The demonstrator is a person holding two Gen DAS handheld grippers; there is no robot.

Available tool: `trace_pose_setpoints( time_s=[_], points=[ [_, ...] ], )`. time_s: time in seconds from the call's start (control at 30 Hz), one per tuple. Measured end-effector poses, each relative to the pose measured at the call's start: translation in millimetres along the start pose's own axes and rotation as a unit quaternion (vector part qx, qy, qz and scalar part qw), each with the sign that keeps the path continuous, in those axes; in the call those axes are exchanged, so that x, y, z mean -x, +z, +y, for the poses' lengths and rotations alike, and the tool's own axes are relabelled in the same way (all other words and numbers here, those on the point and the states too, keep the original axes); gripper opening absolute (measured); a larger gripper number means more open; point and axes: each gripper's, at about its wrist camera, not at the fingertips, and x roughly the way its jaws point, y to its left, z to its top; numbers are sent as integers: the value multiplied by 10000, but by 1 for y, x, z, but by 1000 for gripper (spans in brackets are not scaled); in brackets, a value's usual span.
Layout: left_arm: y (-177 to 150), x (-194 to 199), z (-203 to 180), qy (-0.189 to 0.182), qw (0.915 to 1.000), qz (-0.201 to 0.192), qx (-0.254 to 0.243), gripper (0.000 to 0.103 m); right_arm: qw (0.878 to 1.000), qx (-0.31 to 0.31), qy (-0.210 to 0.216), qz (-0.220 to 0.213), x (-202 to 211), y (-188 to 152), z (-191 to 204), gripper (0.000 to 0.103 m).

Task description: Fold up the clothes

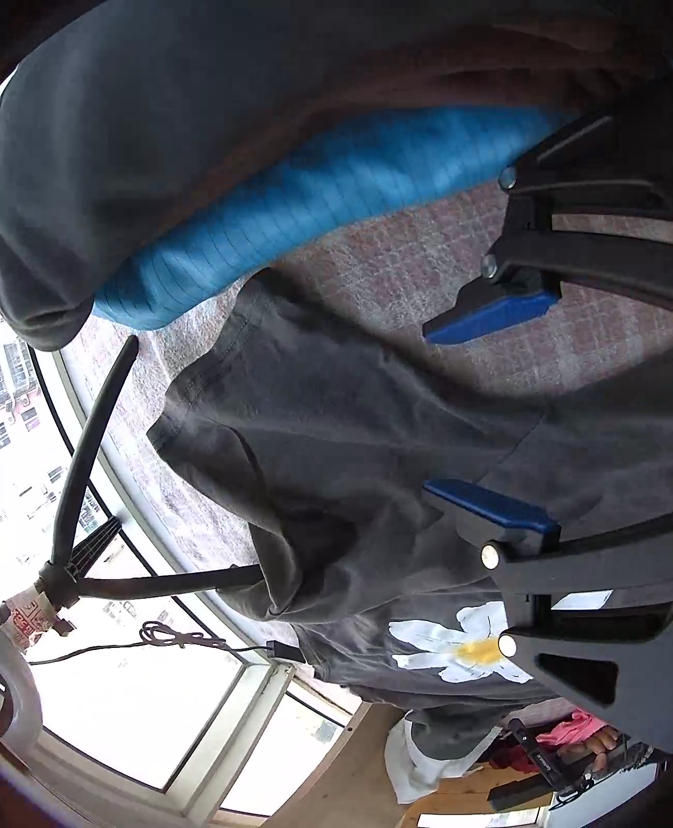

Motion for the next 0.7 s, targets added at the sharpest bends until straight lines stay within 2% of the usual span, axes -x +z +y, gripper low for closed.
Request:
trace_pose_setpoints(
  time_s=[0.07,0.1,0.13,0.17,0.23,0.3,0.4,0.43,0.47,0.5,0.53,0.57,0.6,0.63,0.67,0.7],
  points=[
    [6,-11,2,-18,9999,19,111,32,9997,84,-155,-180,4,1,2,53],
    [9,-17,2,5,9999,13,167,32,9993,126,-232,-271,6,1,4,49],
    [11,-19,4,14,9997,-30,239,29,9987,168,-309,-361,8,1,5,10],
    [12,-21,5,23,9995,-76,312,28,9980,210,-387,-451,10,2,6,3],
    [13,-24,8,10,9991,-120,413,27,9959,292,-561,-647,15,2,8,3],
    [14,-23,8,7,9992,-112,395,27,9881,403,-1115,-983,33,-7,10,3],
    [13,-19,6,158,9995,-141,238,22,9885,720,-1217,-529,18,-12,18,7],
    [13,-17,6,203,9995,-163,192,13,9880,764,-1286,-393,13,-13,20,11],
    [14,-14,7,176,9994,-201,217,9,9873,749,-1336,-413,13,-12,22,16],
    [14,-11,9,143,9993,-241,248,9,9866,731,-1390,-440,14,-12,23,19],
    [15,-8,11,82,9992,-253,294,9,9852,683,-1479,-529,18,-12,24,27],
    [16,-5,14,33,9991,-270,335,9,9839,652,-1549,-599,21,-12,25,36],
    [16,-3,16,-16,9989,-288,375,10,9832,676,-1561,-657,25,-14,28,39],
    [17,0,19,-64,9986,-306,415,15,9824,711,-1577,-707,28,-15,30,40],
    [18,0,21,-50,9984,-333,455,26,9805,843,-1635,-694,29,-16,35,40],
    [19,0,23,-32,9981,-361,496,30,9784,972,-1694,-683,29,-17,39,40]
  ],
)
